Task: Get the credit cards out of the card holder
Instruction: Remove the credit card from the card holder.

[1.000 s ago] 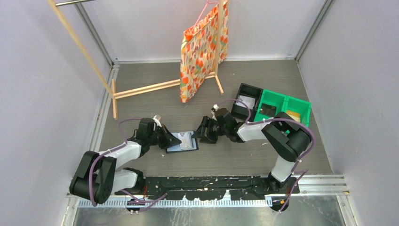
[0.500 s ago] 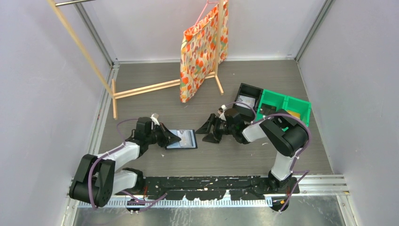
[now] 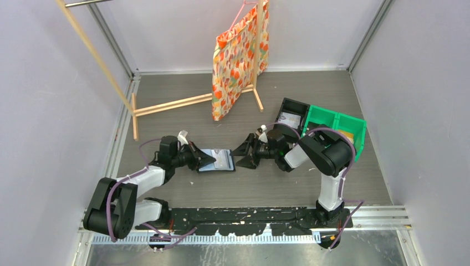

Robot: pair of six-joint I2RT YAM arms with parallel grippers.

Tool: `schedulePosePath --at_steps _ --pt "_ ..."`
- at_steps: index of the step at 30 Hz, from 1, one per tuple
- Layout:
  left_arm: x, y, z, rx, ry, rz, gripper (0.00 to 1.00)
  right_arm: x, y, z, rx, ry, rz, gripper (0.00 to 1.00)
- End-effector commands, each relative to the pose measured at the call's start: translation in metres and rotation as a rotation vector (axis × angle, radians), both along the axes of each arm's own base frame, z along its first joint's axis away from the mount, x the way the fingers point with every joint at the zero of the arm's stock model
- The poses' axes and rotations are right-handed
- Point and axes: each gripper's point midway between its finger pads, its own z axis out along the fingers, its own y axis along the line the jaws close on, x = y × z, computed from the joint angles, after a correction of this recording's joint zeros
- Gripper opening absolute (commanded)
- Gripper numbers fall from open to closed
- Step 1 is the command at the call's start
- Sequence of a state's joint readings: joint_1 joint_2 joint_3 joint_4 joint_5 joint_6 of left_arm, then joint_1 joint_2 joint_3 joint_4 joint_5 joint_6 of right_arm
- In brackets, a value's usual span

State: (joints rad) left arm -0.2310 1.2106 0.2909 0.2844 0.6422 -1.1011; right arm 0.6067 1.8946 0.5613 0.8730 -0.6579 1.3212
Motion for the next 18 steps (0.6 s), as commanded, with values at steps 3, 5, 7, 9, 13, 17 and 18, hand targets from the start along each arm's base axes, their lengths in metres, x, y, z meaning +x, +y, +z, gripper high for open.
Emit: schedulePosePath --at_steps 3,5,7,9,13,17,18 --pt "0.009 -0.011 0.039 -0.109 -0.094 -0.041 0.0 -0.004 0.016 0.027 0.123 -0.051 0.05 0.72" --pt "0.008 -0.011 0.042 -0.117 -0.097 -0.046 0.01 -0.007 0.02 0.034 0.136 -0.064 0.071 0.72" --pt "0.007 -0.011 0.043 -0.122 -0.096 -0.048 0.0 -0.011 0.027 0.043 0.153 -0.083 0.107 0.72" --pt "0.007 -0.012 0.043 -0.125 -0.095 -0.051 0.0 -0.015 0.033 0.053 0.163 -0.111 0.146 0.72" --pt "0.006 -0.013 0.041 -0.132 -0.088 -0.059 0.01 -0.016 0.037 0.076 0.193 -0.158 0.175 0.68" --pt "0.006 -0.014 0.043 -0.144 -0.093 -0.057 0.01 -0.012 0.039 0.084 0.192 -0.171 0.163 0.55" --pt "0.006 -0.014 0.044 -0.151 -0.101 -0.054 0.0 -0.011 0.039 0.083 0.193 -0.167 0.157 0.49"
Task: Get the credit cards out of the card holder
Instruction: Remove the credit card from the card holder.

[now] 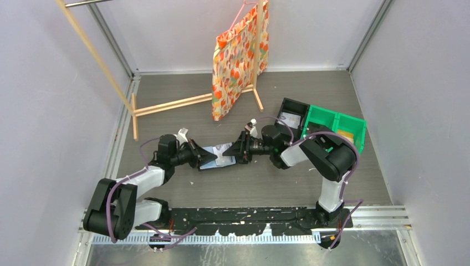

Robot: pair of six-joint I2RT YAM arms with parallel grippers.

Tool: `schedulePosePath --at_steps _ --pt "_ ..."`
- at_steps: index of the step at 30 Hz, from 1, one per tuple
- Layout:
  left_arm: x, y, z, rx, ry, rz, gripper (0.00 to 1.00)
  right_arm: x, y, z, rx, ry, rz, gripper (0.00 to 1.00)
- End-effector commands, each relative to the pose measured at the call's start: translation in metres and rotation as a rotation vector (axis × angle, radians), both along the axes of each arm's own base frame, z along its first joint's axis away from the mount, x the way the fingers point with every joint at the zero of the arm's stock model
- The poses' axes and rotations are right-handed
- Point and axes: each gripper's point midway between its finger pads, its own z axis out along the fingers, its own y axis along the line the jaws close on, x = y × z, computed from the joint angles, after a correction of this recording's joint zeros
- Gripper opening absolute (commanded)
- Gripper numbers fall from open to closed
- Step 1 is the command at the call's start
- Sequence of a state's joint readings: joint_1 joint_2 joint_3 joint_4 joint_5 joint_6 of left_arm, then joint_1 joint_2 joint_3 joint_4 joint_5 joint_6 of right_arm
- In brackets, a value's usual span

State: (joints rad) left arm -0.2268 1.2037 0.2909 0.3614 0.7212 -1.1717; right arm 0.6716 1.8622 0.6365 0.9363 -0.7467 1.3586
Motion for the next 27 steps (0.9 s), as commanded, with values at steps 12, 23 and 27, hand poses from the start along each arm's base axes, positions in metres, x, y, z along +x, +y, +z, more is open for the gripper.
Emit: schedulePosePath --at_steps 12,23,27 --pt "0.004 0.003 0.021 -0.065 -0.075 -0.002 0.01 0.01 0.004 0.019 0.061 -0.042 -0.046 0.12" --pt "0.006 0.012 0.025 -0.074 -0.078 0.025 0.01 0.014 0.001 0.023 0.07 -0.061 -0.085 0.05" --pt "0.007 0.014 0.026 -0.063 -0.07 0.04 0.01 0.014 -0.001 0.023 0.081 -0.059 -0.099 0.05"
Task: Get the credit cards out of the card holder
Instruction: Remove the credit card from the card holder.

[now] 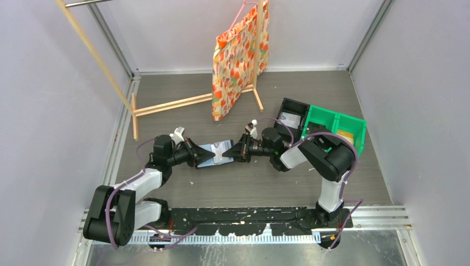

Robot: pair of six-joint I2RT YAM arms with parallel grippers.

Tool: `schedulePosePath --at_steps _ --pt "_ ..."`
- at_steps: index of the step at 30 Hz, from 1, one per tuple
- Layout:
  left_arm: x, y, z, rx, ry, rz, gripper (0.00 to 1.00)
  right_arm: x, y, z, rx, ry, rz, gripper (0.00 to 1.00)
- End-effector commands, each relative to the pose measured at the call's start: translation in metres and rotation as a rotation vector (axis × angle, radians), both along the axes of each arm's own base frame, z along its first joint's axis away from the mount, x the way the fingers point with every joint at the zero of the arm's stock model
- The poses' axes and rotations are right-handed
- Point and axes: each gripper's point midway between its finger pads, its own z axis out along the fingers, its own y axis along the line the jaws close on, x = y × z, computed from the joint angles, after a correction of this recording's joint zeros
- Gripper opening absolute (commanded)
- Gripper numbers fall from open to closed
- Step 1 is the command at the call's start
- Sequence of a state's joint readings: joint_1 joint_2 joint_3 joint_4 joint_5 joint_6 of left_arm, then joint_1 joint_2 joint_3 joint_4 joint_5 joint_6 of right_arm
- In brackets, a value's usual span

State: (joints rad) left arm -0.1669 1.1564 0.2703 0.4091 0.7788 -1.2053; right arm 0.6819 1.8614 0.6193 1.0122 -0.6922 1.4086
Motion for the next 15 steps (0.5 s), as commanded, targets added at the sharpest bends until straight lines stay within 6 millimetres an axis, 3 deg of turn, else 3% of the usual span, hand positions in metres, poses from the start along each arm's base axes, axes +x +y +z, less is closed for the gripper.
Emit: schedulePosePath --at_steps 1,10,13,15 --pt "0.004 0.006 0.008 -0.002 -0.02 0.023 0.01 0.009 -0.004 0.014 0.049 -0.049 -0.052 0.05" --pt "0.003 0.003 0.011 -0.029 0.028 0.008 0.0 0.007 -0.006 0.015 0.081 -0.059 -0.05 0.21" --pt "0.002 0.003 0.014 -0.032 0.032 -0.002 0.0 0.008 -0.007 0.015 0.088 -0.068 -0.053 0.33" --pt "0.001 0.002 0.016 -0.031 0.033 -0.009 0.01 0.007 -0.008 0.015 0.087 -0.069 -0.054 0.33"
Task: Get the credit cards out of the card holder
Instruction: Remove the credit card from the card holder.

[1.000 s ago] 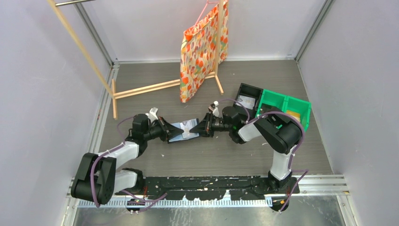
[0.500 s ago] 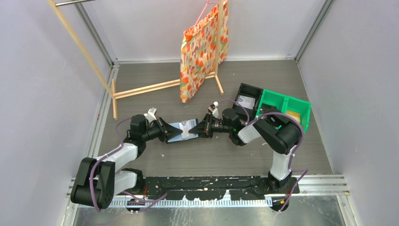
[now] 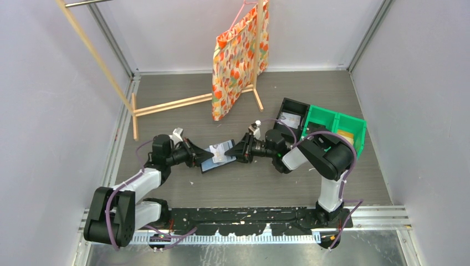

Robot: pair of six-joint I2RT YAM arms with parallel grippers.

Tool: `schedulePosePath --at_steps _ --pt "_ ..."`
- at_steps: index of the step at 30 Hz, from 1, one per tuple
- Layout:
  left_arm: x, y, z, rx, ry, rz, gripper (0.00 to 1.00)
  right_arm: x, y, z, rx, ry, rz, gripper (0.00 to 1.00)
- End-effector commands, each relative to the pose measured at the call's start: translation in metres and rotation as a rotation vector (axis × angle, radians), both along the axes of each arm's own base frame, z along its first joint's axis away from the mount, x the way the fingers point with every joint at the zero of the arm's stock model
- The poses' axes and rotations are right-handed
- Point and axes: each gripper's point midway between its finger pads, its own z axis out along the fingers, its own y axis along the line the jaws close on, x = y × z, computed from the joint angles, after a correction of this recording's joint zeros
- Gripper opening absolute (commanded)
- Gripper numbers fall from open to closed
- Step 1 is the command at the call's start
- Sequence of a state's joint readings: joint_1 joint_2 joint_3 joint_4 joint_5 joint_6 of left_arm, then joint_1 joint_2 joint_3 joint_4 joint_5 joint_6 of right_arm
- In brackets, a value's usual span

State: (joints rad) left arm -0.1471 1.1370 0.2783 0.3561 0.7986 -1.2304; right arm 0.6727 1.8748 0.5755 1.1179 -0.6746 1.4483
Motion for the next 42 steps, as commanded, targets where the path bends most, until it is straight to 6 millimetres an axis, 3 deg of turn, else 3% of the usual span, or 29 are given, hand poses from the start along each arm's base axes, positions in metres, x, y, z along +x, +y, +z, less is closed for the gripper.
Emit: schedulePosePath --at_steps 1,3,7,12,20,33,37,42 --pt "0.002 -0.001 0.013 -0.01 -0.009 -0.023 0.01 0.007 -0.001 0.014 0.051 -0.068 -0.023 0.33" --pt "0.001 -0.001 0.012 -0.004 -0.008 -0.028 0.0 0.007 -0.002 0.014 0.053 -0.071 -0.023 0.32" --pt "0.0 -0.001 0.011 -0.004 -0.002 -0.032 0.01 0.009 -0.002 0.015 0.057 -0.072 -0.029 0.12" --pt "-0.002 0.004 0.011 0.003 -0.001 -0.017 0.01 0.011 -0.005 0.014 0.053 -0.072 -0.052 0.01" --pt "-0.002 0.014 0.009 -0.002 0.006 0.015 0.01 0.011 -0.01 0.005 0.044 -0.058 -0.067 0.01" --pt "-0.001 0.01 -0.007 -0.03 0.063 -0.017 0.0 0.007 -0.005 0.0 0.057 -0.059 -0.031 0.01" --pt "0.002 0.009 -0.01 -0.038 0.076 -0.011 0.23 0.005 -0.002 -0.003 0.054 -0.054 -0.022 0.01" --pt "0.004 0.008 -0.008 -0.053 0.074 -0.009 0.32 0.002 0.003 -0.002 0.058 -0.057 -0.007 0.01"
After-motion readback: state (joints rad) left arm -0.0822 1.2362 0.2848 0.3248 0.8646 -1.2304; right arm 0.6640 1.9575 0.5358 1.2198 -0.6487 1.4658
